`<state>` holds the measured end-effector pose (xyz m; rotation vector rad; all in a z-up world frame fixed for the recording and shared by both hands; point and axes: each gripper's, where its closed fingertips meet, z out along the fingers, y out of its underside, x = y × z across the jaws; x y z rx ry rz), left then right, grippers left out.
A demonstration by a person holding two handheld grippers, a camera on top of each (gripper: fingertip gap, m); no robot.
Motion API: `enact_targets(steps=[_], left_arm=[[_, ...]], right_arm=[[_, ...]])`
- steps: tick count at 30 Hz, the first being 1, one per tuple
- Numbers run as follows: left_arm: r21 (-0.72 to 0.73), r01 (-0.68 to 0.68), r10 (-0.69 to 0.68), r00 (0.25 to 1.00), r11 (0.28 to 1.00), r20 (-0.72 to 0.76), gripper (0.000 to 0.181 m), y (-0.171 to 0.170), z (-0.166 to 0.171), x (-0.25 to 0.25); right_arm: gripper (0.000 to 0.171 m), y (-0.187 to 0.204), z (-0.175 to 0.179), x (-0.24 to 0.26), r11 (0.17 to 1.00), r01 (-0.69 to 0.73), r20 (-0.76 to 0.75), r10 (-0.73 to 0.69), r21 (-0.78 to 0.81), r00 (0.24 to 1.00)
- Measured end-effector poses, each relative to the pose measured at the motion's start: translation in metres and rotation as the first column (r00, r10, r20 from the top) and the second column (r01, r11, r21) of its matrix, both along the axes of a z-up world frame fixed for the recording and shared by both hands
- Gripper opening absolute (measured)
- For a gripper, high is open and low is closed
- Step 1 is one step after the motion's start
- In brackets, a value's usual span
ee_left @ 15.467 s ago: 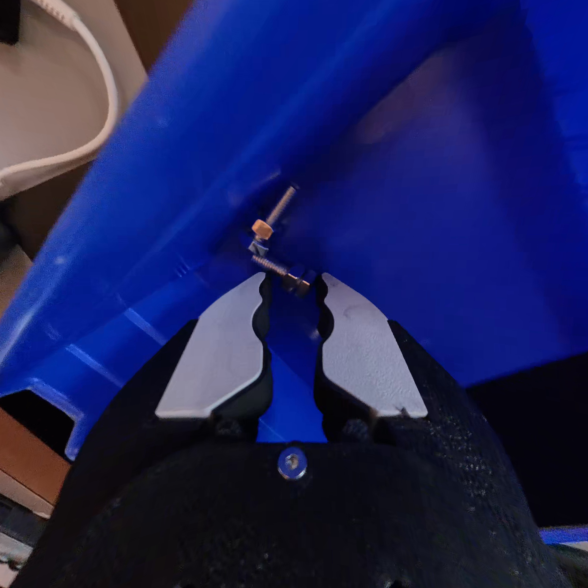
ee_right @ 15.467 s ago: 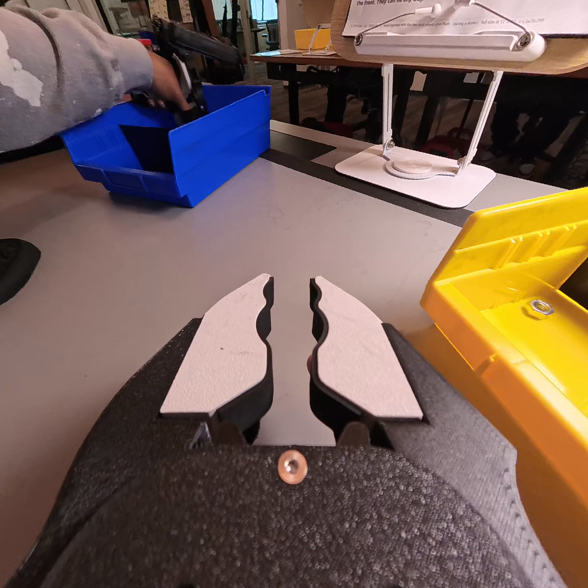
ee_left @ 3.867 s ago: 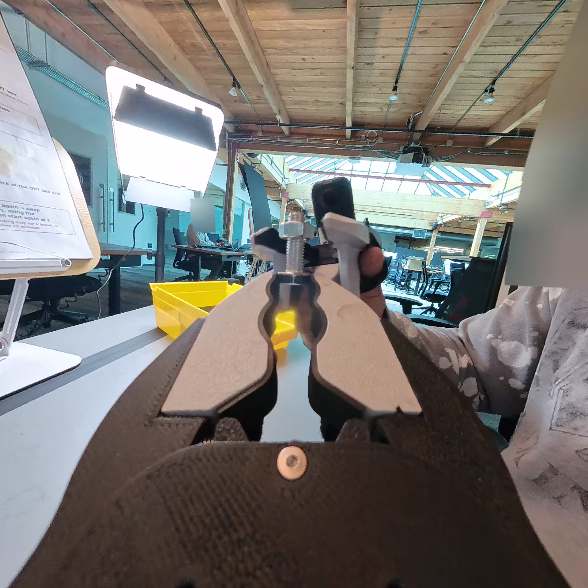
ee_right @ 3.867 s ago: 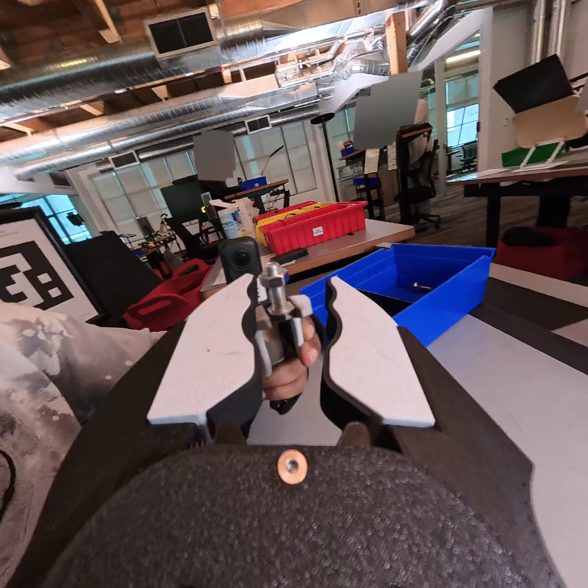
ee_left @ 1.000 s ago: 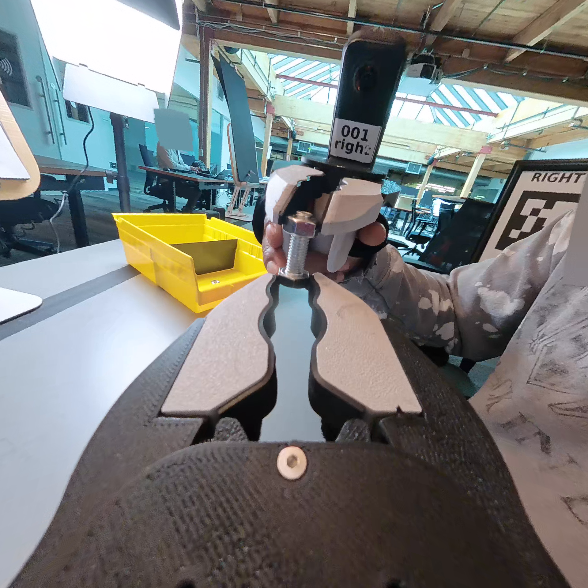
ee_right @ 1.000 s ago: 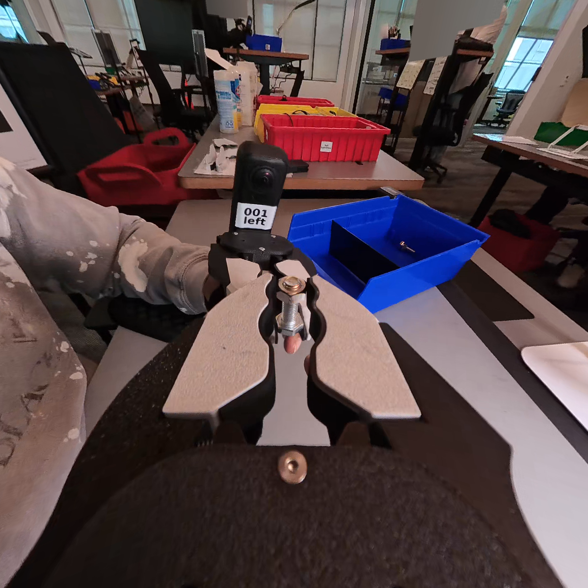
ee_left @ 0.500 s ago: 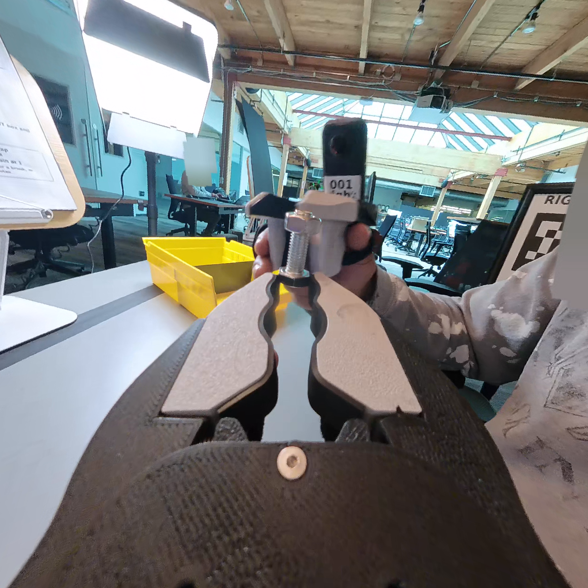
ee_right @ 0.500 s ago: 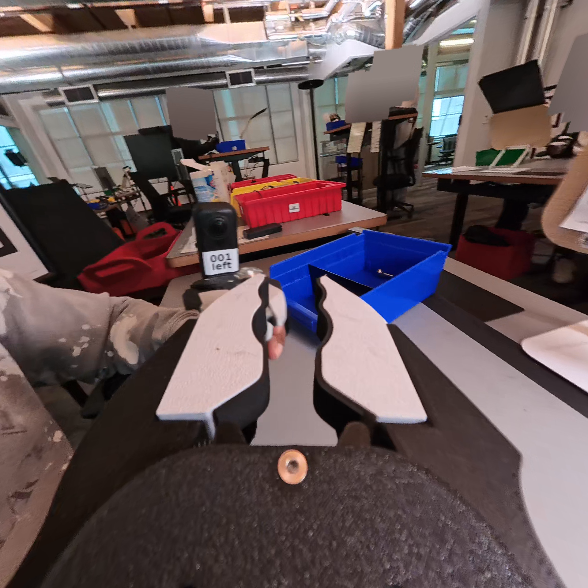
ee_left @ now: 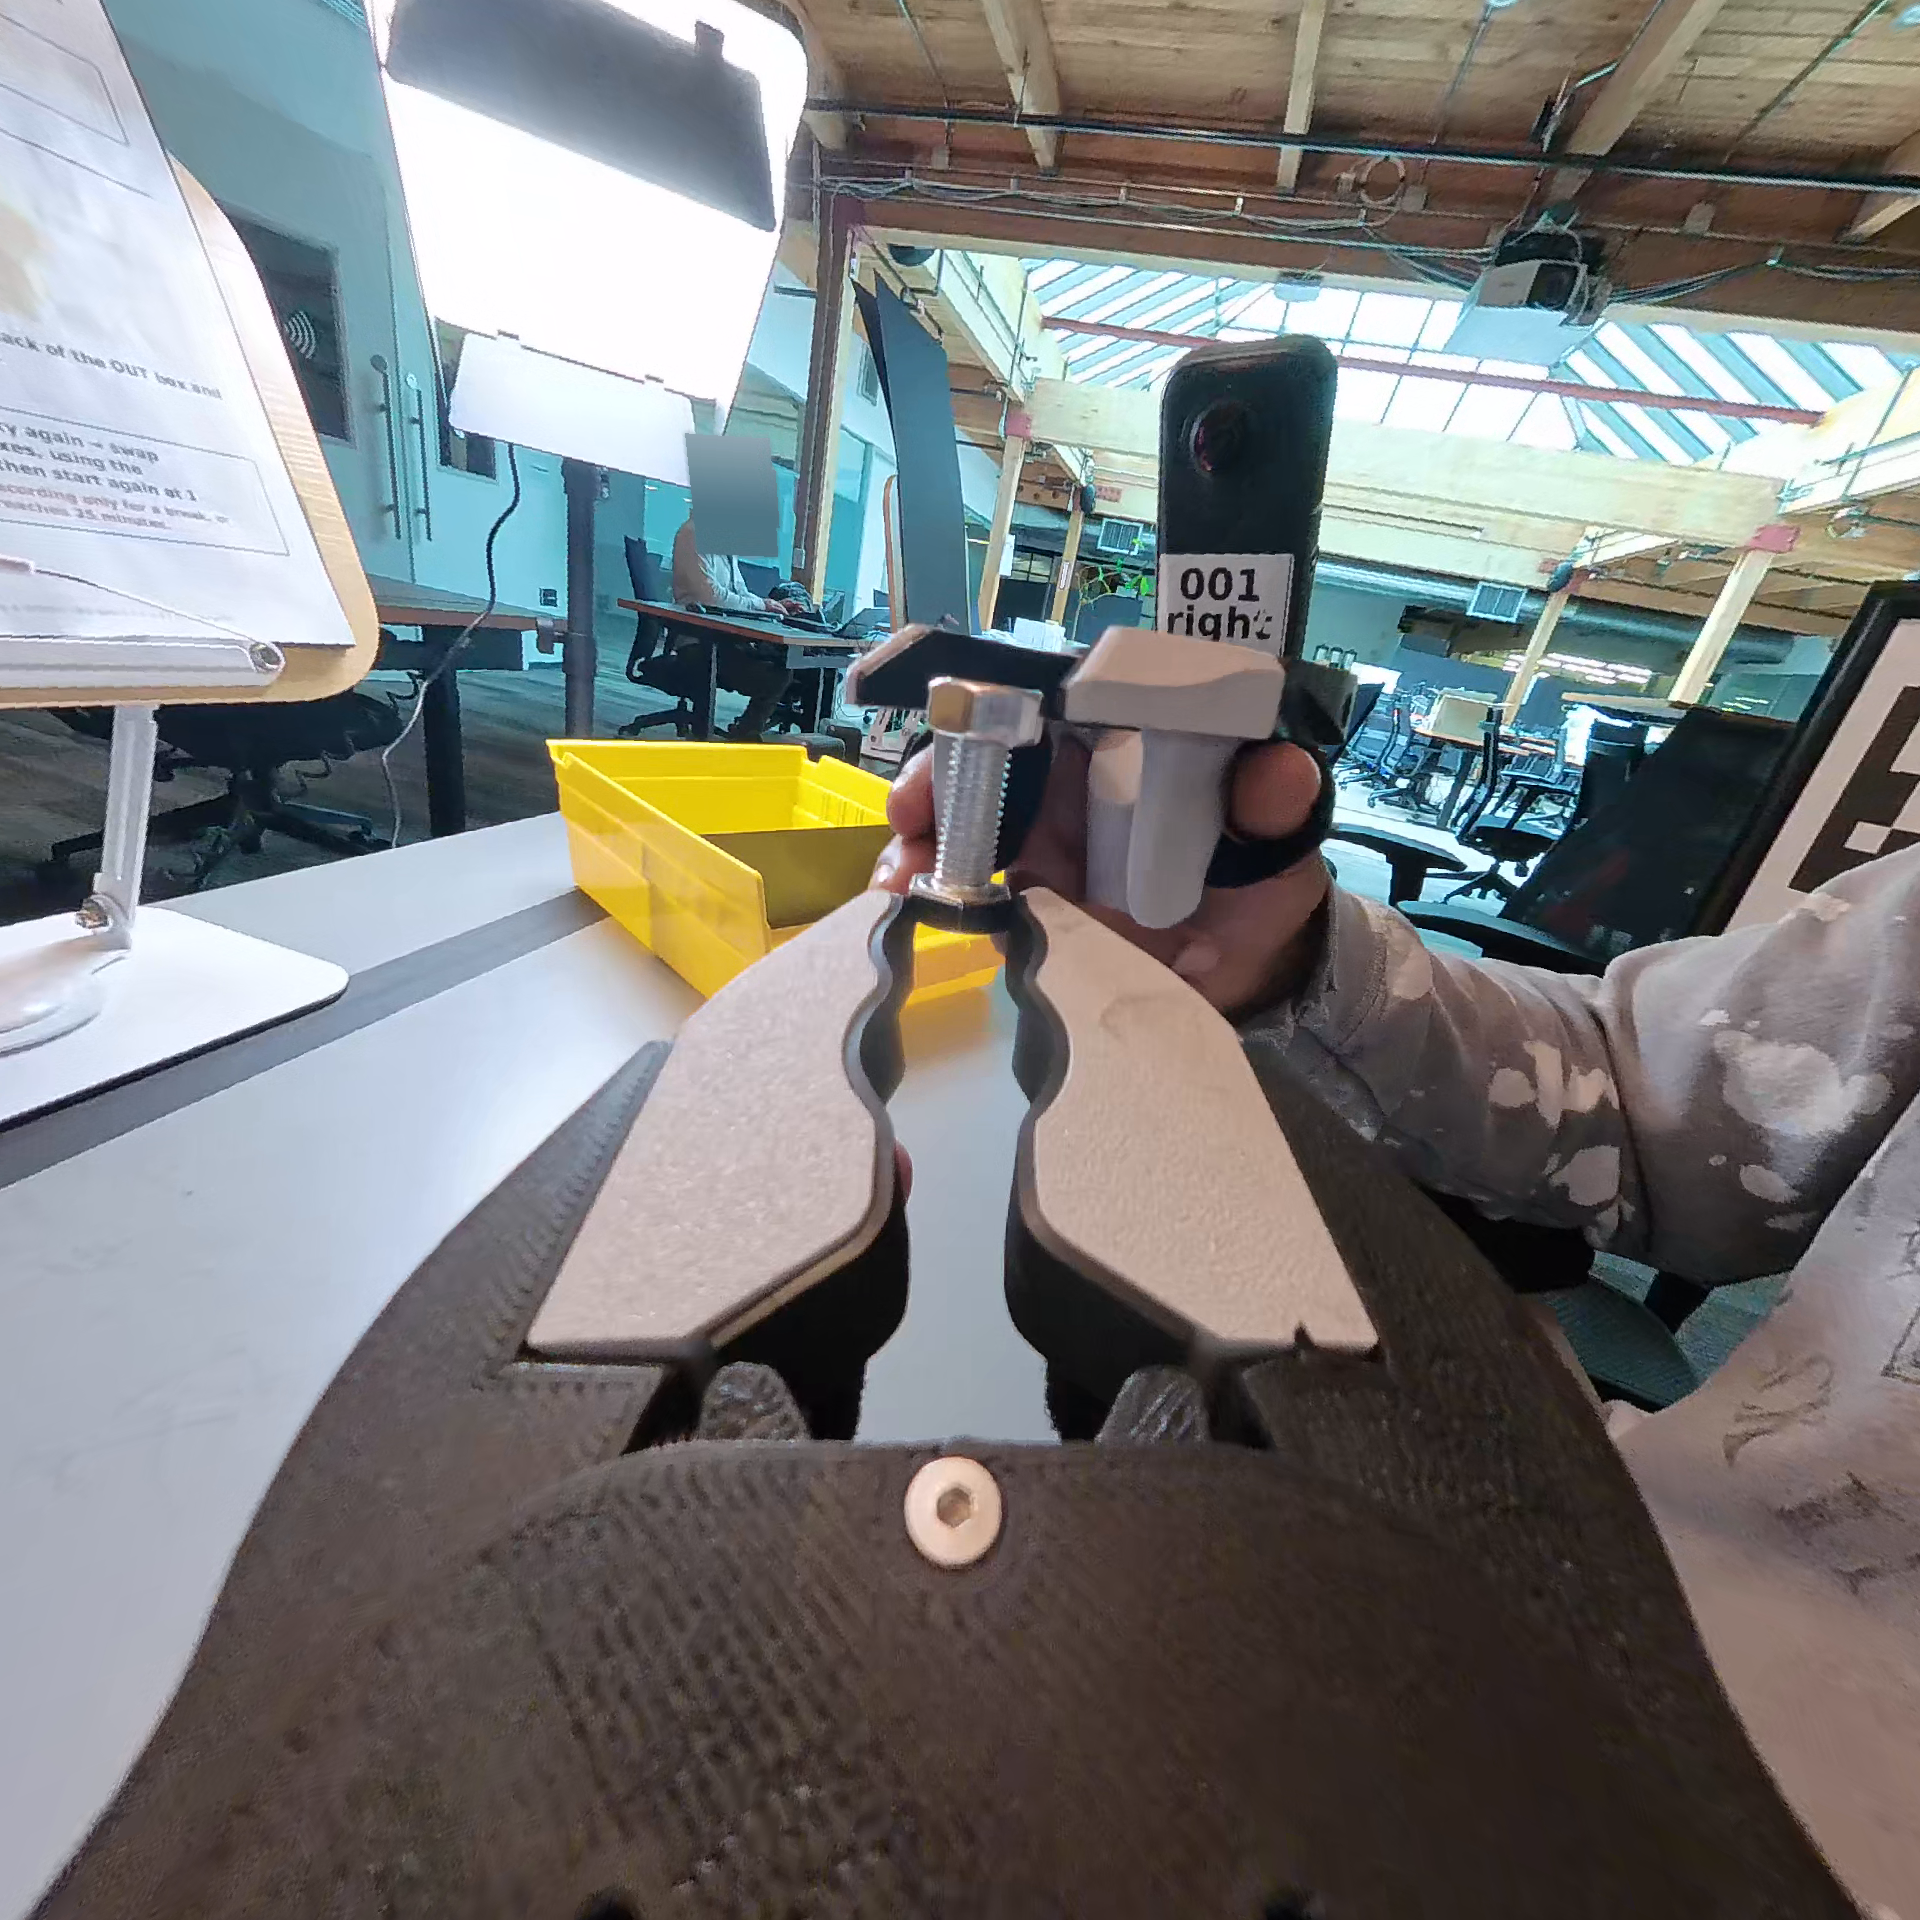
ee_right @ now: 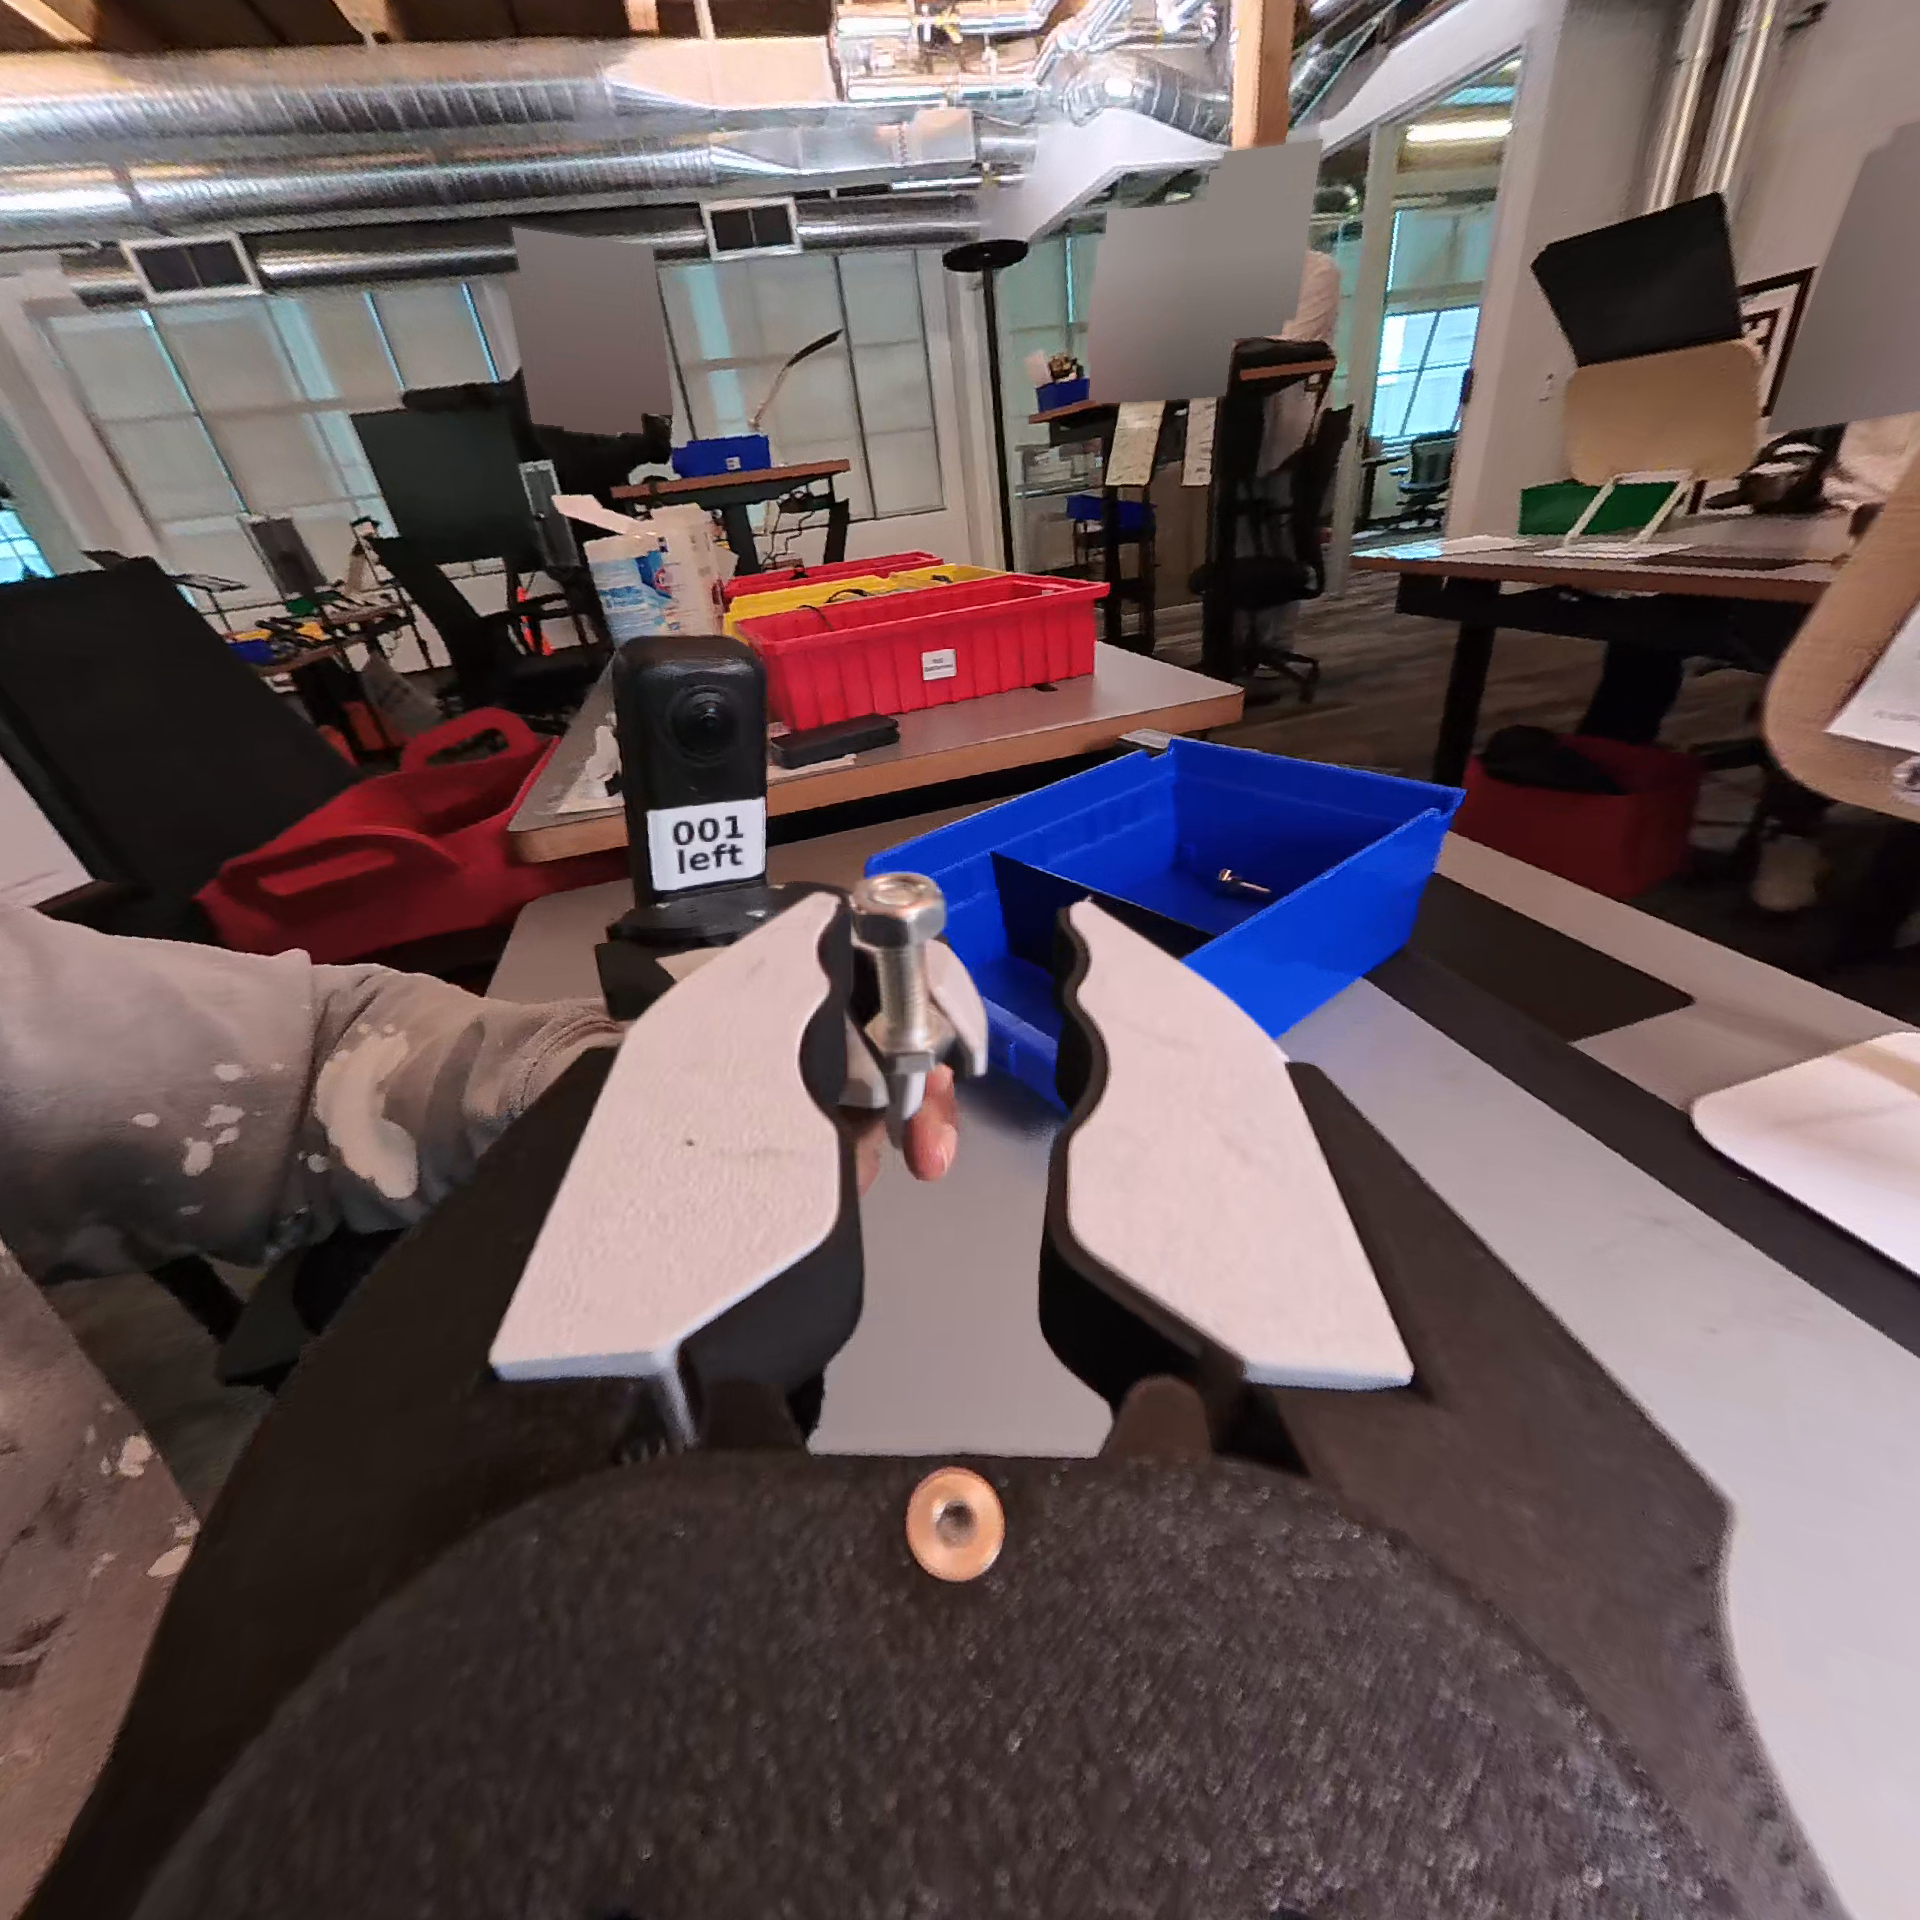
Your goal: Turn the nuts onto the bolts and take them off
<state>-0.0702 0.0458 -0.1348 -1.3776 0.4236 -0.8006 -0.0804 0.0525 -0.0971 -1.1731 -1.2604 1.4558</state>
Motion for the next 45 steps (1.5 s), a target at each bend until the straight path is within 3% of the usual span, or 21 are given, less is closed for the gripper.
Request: enact_targets(steps=[3,5,8,13,15,18,24,26,28,29,35,38,40,45], left_arm=[[0.013,-0.007,0.007,1.000,1.000,0.003,0.018,-0.001,0.002,-0.001],[0.032,-0.003,0.002,1.000,0.999,0.023,0.018,-0.003,0.007,-0.004],[0.036,-0.010,0.009,1.000,0.999,0.016,0.018,-0.003,0.009,-0.004],[0.026,-0.001,0.001,1.000,1.000,0.006,0.018,-0.002,0.005,0.000],[0.036,-0.003,0.003,1.000,0.999,0.009,0.018,-0.004,0.007,0.000],[0.057,-0.003,0.002,1.000,0.998,0.013,0.018,-0.006,0.011,-0.002],[0.036,0.002,-0.003,1.000,0.999,0.010,0.018,-0.004,0.006,0.000],[0.038,-0.001,0.001,1.000,0.999,0.010,0.018,-0.004,0.007,0.001],[0.050,0.006,-0.007,1.000,0.999,0.024,0.018,-0.006,0.010,-0.001],[0.055,0.002,-0.003,1.000,0.999,0.017,0.018,-0.006,0.011,-0.001],[0.037,0.004,-0.004,1.000,0.999,0.011,0.018,-0.004,0.007,0.000],[0.043,0.004,-0.005,1.000,0.999,0.015,0.018,-0.005,0.008,0.001],[0.058,0.012,-0.013,1.000,0.998,0.016,0.018,-0.007,0.011,0.001],[0.042,0.005,-0.006,1.000,0.999,0.013,0.018,-0.004,0.007,0.000]], right_arm=[[0.037,0.000,-0.002,-0.003,1.000,0.008,0.007,-0.008,0.003,1.000],[0.016,0.016,-0.002,0.001,0.997,0.078,0.007,-0.078,-0.021,0.997],[0.023,0.024,0.002,0.006,0.996,0.078,-0.012,-0.079,-0.047,0.997],[0.039,-0.005,0.004,0.000,1.000,-0.017,-0.016,0.016,-0.016,1.000],[0.037,-0.003,0.003,-0.001,1.000,0.004,-0.015,-0.004,0.001,1.000],[0.018,0.022,0.004,0.005,0.995,0.095,-0.023,-0.096,-0.028,0.995],[0.038,-0.004,0.007,0.001,1.000,-0.006,-0.026,0.005,-0.015,1.000],[0.037,-0.004,0.004,-0.001,1.000,0.000,-0.021,0.000,-0.002,1.000],[0.019,0.011,0.005,0.002,0.998,0.061,-0.025,-0.062,-0.030,0.998],[0.018,0.018,0.004,0.004,0.996,0.080,-0.025,-0.081,-0.034,0.996],[0.039,-0.005,0.009,0.003,0.999,-0.025,-0.044,0.024,-0.030,0.999],[0.035,-0.004,0.007,0.001,1.000,-0.006,-0.040,0.005,-0.008,0.999],[0.022,0.013,0.005,0.003,0.998,0.062,-0.031,-0.063,-0.026,0.998],[0.033,0.004,0.013,0.007,0.999,0.001,-0.065,-0.003,-0.040,0.998]])
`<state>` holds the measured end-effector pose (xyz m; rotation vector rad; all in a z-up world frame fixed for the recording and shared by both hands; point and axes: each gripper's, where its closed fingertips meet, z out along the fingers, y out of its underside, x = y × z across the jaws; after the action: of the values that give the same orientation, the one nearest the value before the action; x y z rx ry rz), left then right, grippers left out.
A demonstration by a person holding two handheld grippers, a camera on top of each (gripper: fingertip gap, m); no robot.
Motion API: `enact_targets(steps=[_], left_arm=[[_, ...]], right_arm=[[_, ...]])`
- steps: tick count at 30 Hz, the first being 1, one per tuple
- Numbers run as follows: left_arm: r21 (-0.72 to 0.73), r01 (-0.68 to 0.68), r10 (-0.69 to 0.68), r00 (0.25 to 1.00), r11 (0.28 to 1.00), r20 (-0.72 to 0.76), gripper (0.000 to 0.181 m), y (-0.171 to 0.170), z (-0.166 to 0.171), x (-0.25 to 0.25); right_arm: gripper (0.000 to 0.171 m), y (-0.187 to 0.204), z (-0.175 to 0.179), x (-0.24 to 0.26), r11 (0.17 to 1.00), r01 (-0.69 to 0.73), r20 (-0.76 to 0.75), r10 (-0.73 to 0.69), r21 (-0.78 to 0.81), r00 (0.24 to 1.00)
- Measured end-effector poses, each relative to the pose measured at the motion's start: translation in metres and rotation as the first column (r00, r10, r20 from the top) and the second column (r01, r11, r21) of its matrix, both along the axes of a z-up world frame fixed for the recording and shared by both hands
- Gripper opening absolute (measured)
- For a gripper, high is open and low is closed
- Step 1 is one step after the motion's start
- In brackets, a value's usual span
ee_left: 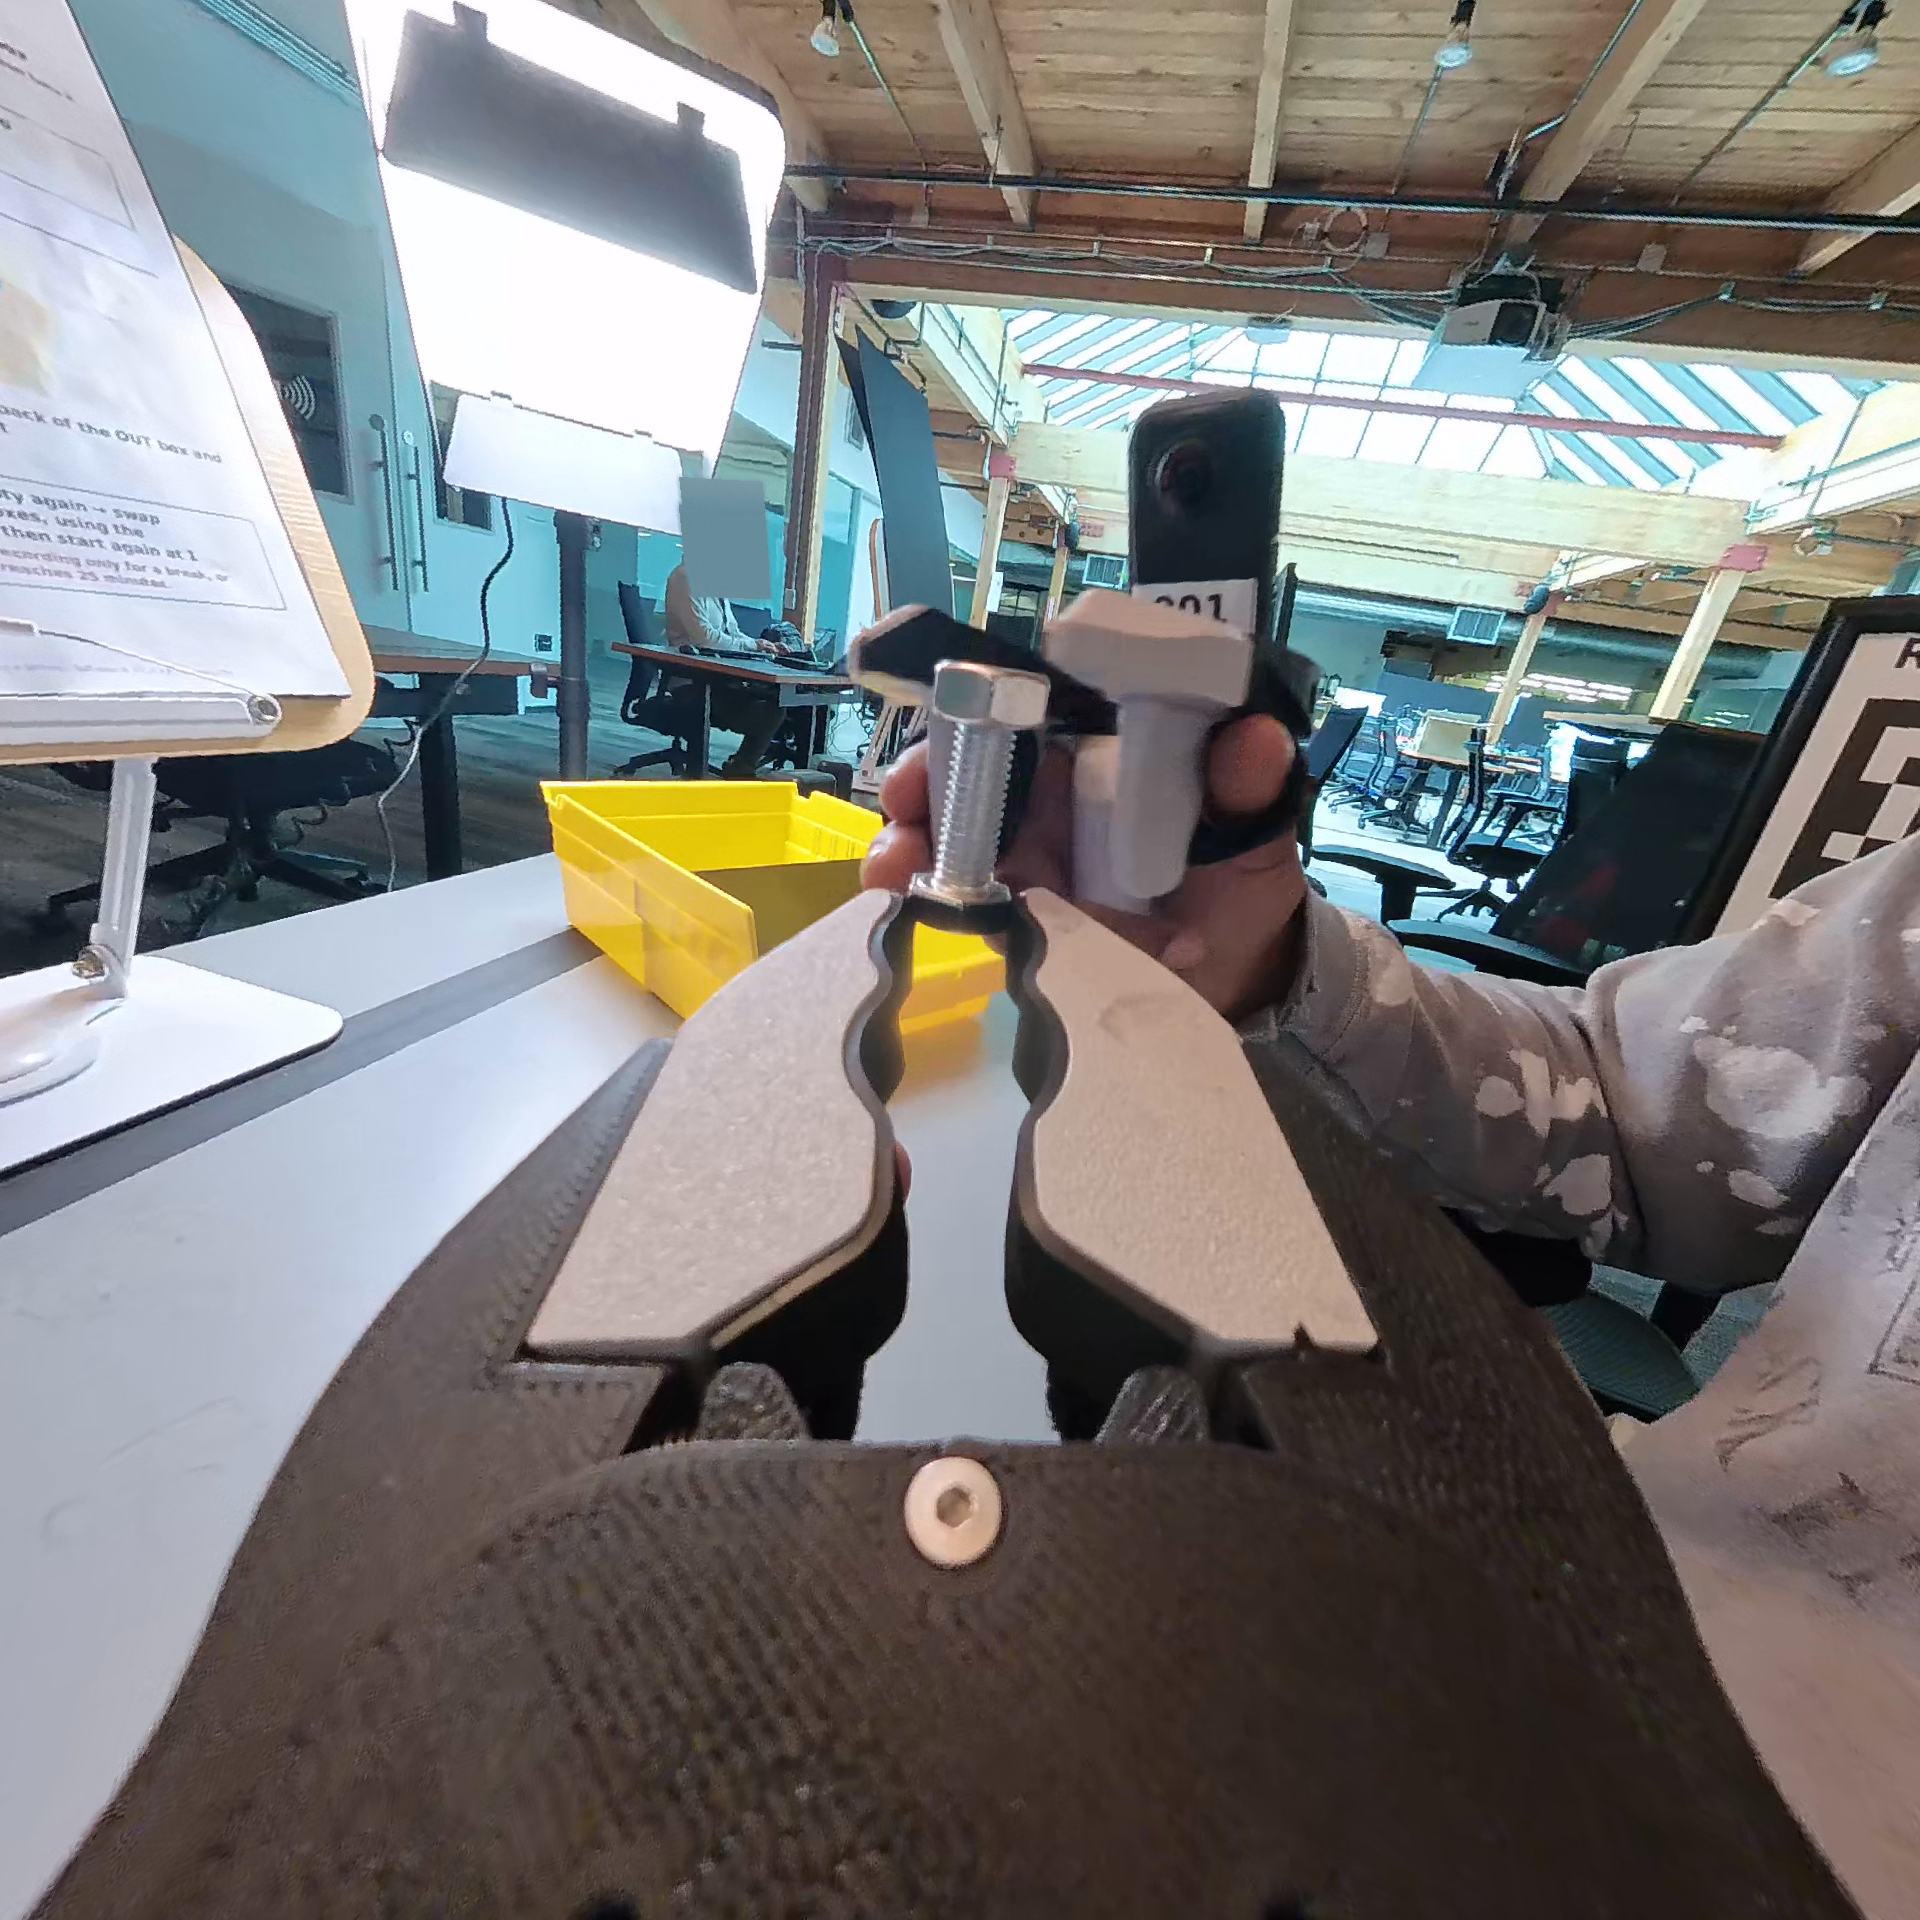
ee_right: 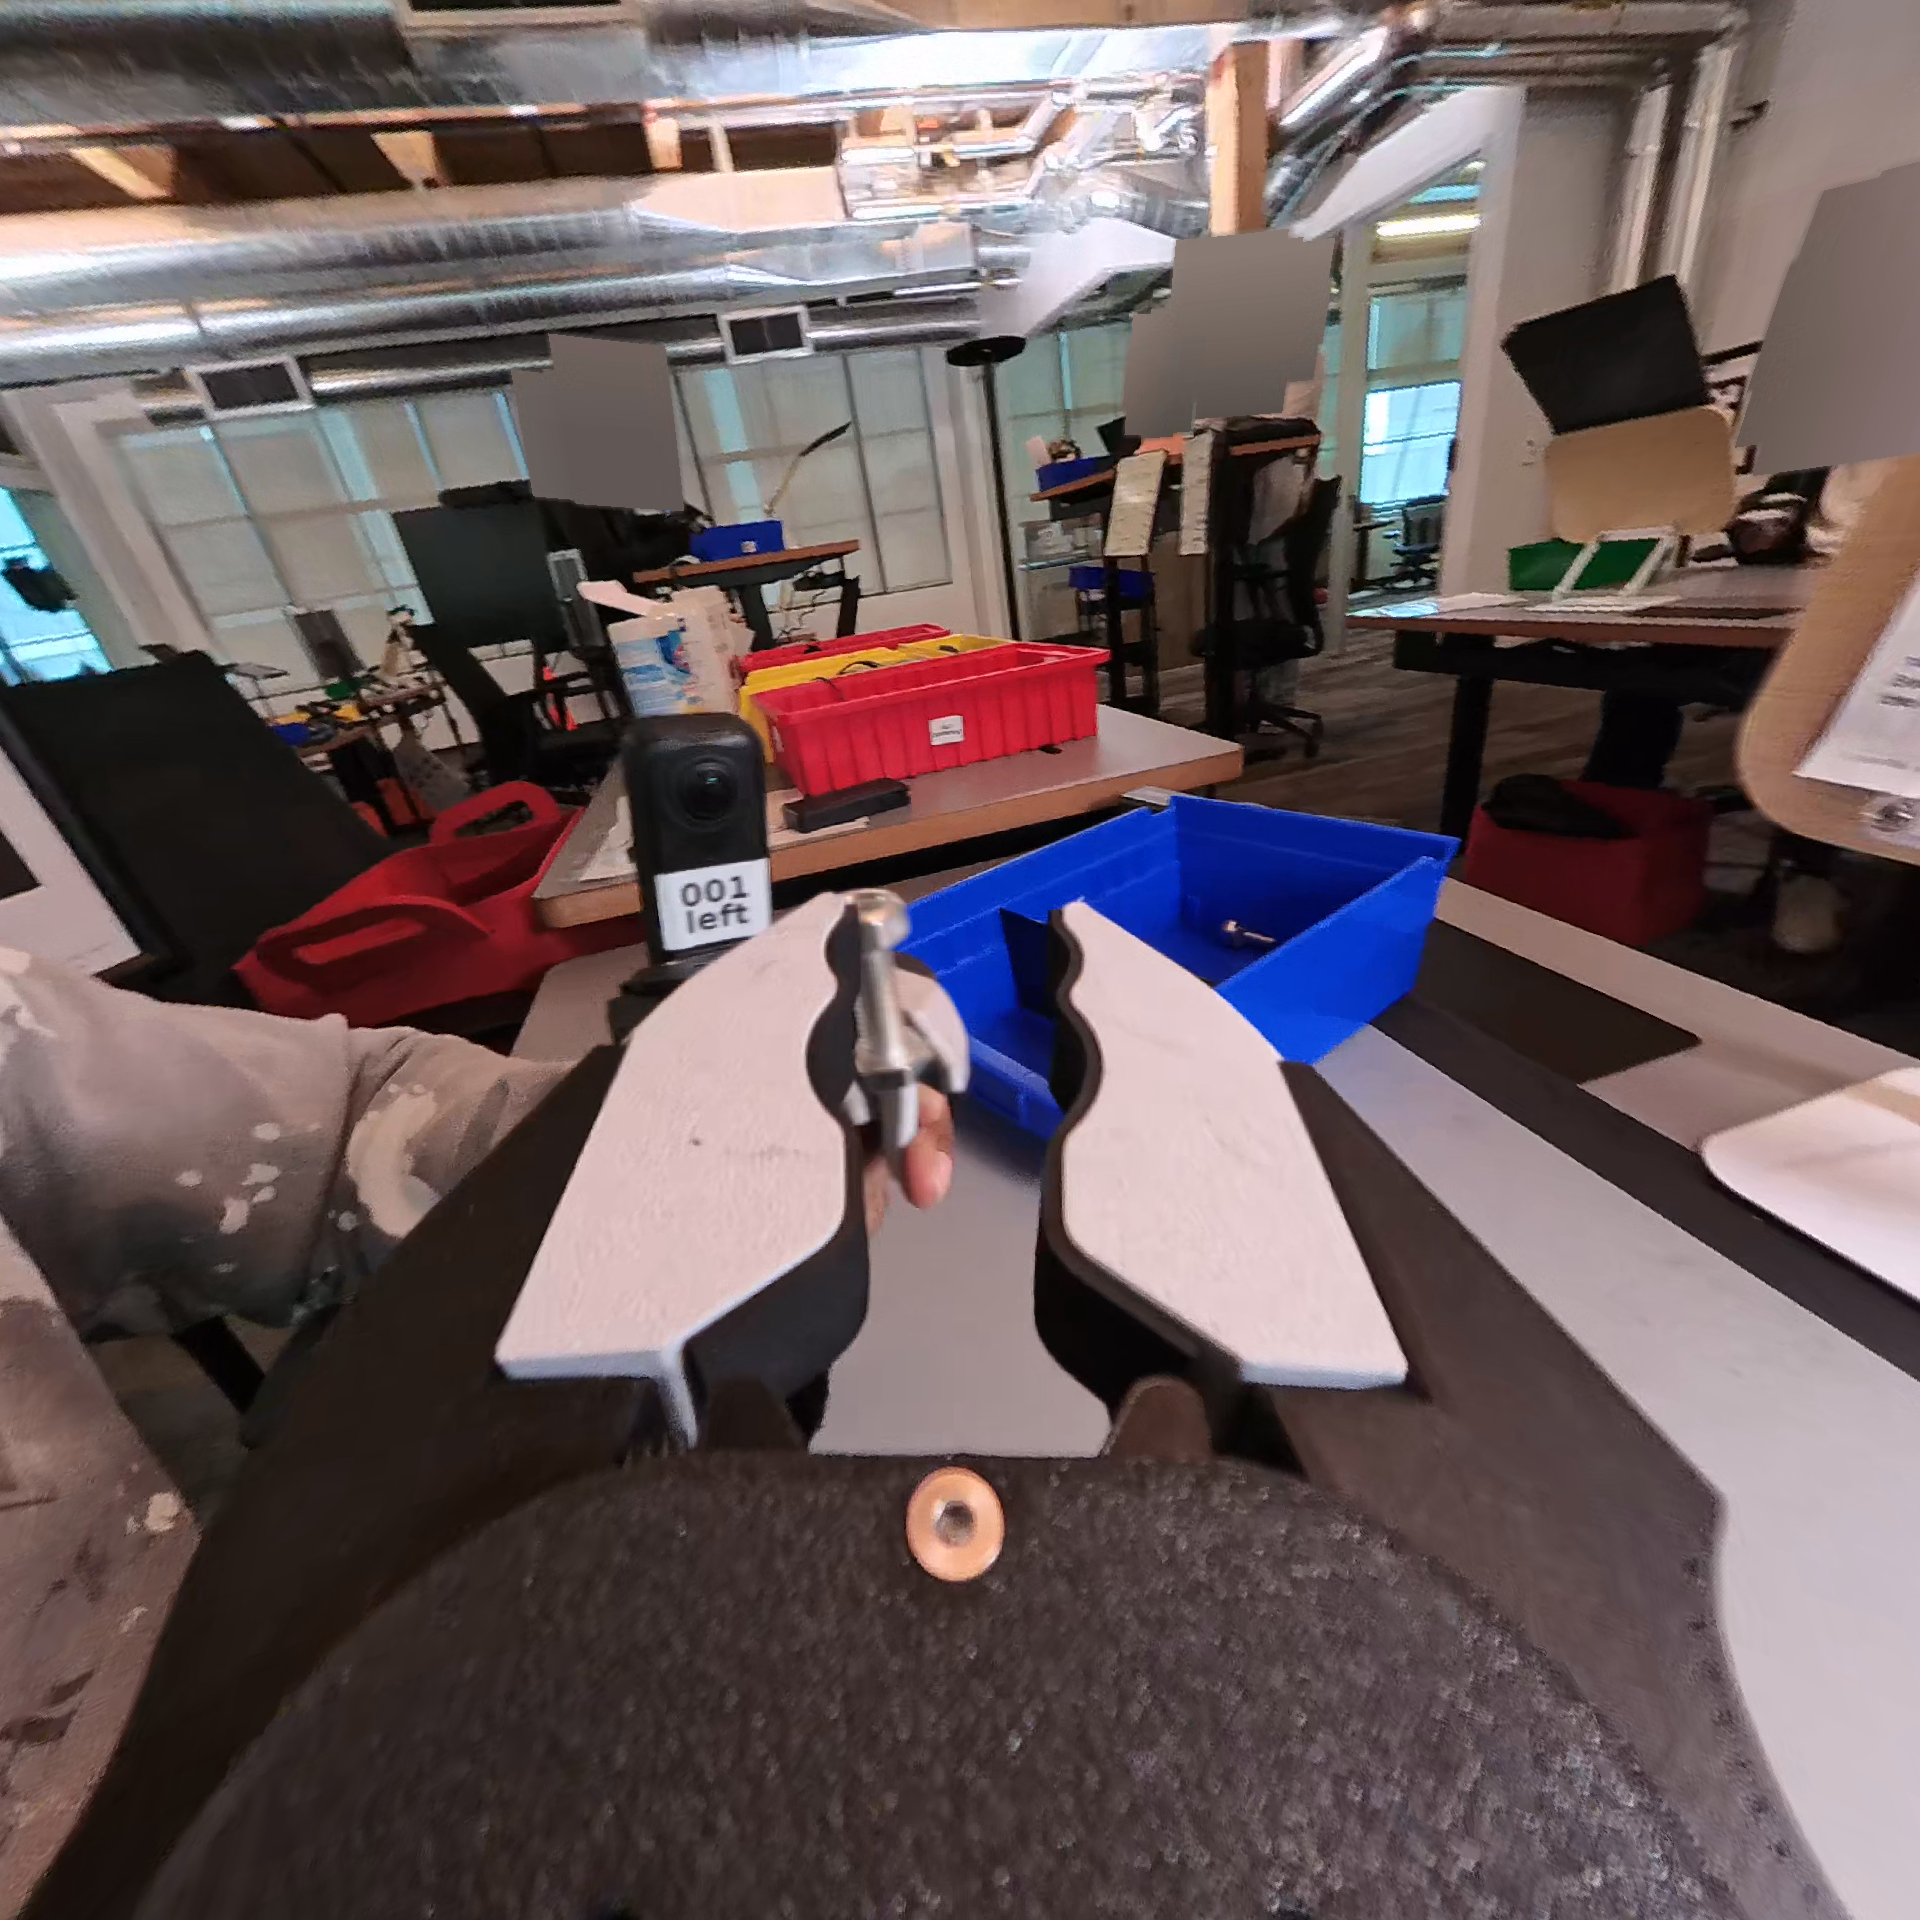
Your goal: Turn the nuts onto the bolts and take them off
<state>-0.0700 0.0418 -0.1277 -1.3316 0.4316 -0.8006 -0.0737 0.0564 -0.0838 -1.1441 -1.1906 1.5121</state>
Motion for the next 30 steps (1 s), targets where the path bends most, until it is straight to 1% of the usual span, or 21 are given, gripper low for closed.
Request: enact_targets(steps=[2,4,5,6,7,9,13,14,16,17,18,19,21,24,26,28,30], left_arm=[[-0.002,0.003,-0.003,1.000,1.000,-0.006,0.018,0.000,-0.001,0.002],[0.001,0.002,-0.002,1.000,1.000,-0.010,0.018,-0.001,-0.001,0.002],[0.002,0.002,-0.002,1.000,1.000,-0.003,0.018,-0.001,0.000,0.001],[0.011,0.011,-0.011,1.000,1.000,0.004,0.018,-0.002,0.002,0.001],[0.014,0.004,-0.004,1.000,1.000,-0.003,0.018,-0.002,0.003,0.000],[0.015,0.004,-0.004,1.000,1.000,-0.008,0.018,-0.002,0.002,0.001],[0.002,0.005,-0.005,1.000,1.000,-0.006,0.018,-0.001,0.000,0.001],[0.003,0.006,-0.006,1.000,1.000,-0.010,0.018,-0.001,0.000,0.002],[0.008,0.006,-0.006,1.000,1.000,-0.012,0.018,-0.002,0.001,0.003],[0.009,0.008,-0.008,1.000,1.000,-0.007,0.018,-0.002,0.001,0.002],[0.020,0.019,-0.019,1.000,1.000,0.001,0.018,-0.004,0.003,0.002],[0.027,0.013,-0.013,1.000,1.000,-0.001,0.018,-0.004,0.005,0.002],[0.027,0.012,-0.012,1.000,1.000,-0.001,0.018,-0.005,0.005,0.002],[0.014,0.010,-0.010,1.000,1.000,-0.002,0.018,-0.003,0.002,0.002],[0.011,0.015,-0.015,1.000,1.000,-0.009,0.018,-0.003,0.001,0.004],[0.018,0.019,-0.019,1.000,1.000,-0.014,0.018,-0.004,0.001,0.006],[0.012,0.014,-0.014,1.000,1.000,-0.003,0.018,-0.004,0.002,0.003]], right_arm=[[0.039,-0.010,-0.003,-0.004,0.999,-0.023,0.021,0.023,0.029,1.000],[0.039,-0.009,-0.007,-0.006,0.999,-0.012,0.035,0.010,0.044,0.999],[0.036,-0.006,-0.007,-0.006,0.999,-0.005,0.030,0.004,0.032,1.000],[0.020,0.003,-0.007,-0.005,0.999,0.039,0.038,-0.040,0.016,0.999],[0.017,0.011,-0.008,-0.004,0.997,0.078,0.041,-0.079,0.020,0.996],[0.021,0.012,-0.005,-0.001,0.998,0.065,0.032,-0.065,0.010,0.997],[0.040,-0.008,0.000,-0.001,1.000,-0.026,0.007,0.026,0.015,1.000],[0.041,-0.011,-0.001,-0.003,0.999,-0.032,0.016,0.031,0.024,0.999],[0.041,-0.010,-0.006,-0.005,0.999,-0.015,0.034,0.013,0.045,0.999],[0.037,-0.007,-0.005,-0.005,0.999,-0.006,0.028,0.005,0.038,1.000],[0.022,0.001,-0.005,-0.004,0.999,0.030,0.032,-0.030,0.022,0.999],[0.019,0.008,-0.005,-0.002,0.998,0.063,0.034,-0.063,0.020,0.997],[0.021,0.011,-0.003,0.001,0.998,0.058,0.029,-0.058,0.010,0.998],[0.035,-0.004,0.002,0.001,1.000,-0.009,0.004,0.009,0.019,1.000],[0.041,-0.015,0.001,-0.002,0.998,-0.045,0.014,0.044,0.034,0.999],[0.038,-0.016,-0.003,-0.005,0.998,-0.036,0.032,0.034,0.059,0.999],[0.034,-0.012,-0.003,-0.004,0.999,-0.028,0.031,0.026,0.044,0.999]])
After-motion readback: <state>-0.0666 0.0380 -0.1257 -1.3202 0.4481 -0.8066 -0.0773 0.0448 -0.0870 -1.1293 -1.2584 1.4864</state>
